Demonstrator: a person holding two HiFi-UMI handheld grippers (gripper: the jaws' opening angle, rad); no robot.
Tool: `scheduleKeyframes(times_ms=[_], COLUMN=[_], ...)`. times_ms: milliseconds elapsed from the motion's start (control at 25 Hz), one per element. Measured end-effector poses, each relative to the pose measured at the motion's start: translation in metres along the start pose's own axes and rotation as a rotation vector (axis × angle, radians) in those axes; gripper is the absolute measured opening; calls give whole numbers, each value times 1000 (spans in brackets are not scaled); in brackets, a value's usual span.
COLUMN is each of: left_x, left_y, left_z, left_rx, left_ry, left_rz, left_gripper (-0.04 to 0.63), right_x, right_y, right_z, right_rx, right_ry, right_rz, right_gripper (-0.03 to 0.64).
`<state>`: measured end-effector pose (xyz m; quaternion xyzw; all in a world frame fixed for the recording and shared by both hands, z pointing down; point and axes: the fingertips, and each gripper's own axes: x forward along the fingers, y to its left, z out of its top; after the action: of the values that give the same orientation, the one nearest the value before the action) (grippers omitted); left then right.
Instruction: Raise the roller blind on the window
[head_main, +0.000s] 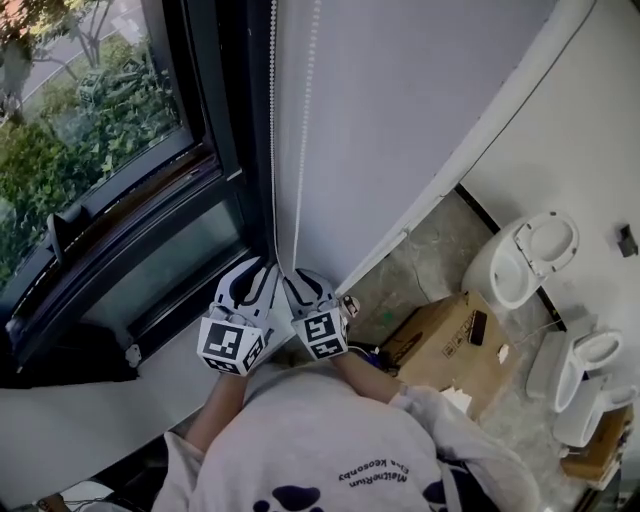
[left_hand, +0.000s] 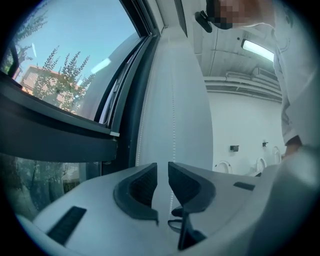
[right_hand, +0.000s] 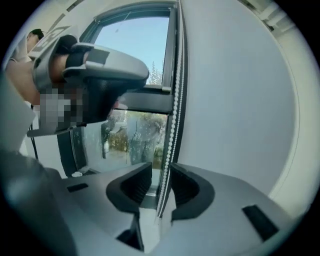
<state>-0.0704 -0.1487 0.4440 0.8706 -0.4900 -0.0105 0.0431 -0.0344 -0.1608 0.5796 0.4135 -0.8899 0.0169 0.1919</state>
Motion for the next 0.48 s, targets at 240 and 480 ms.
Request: scheduleKeyframes(times_ms=[240, 480], left_x=[-5, -9], left_y=[8, 5], left_z=[1, 11], left_rx=[18, 59], left_ry=[-6, -8], left_rz=[62, 129], left_gripper=[69, 57], right_x=[-33, -77], right_y=[-18, -40], right_z=[53, 112], right_rx=[29, 77], right_ry=[-165, -314], right_rz=[-114, -226], right_gripper=[107, 77])
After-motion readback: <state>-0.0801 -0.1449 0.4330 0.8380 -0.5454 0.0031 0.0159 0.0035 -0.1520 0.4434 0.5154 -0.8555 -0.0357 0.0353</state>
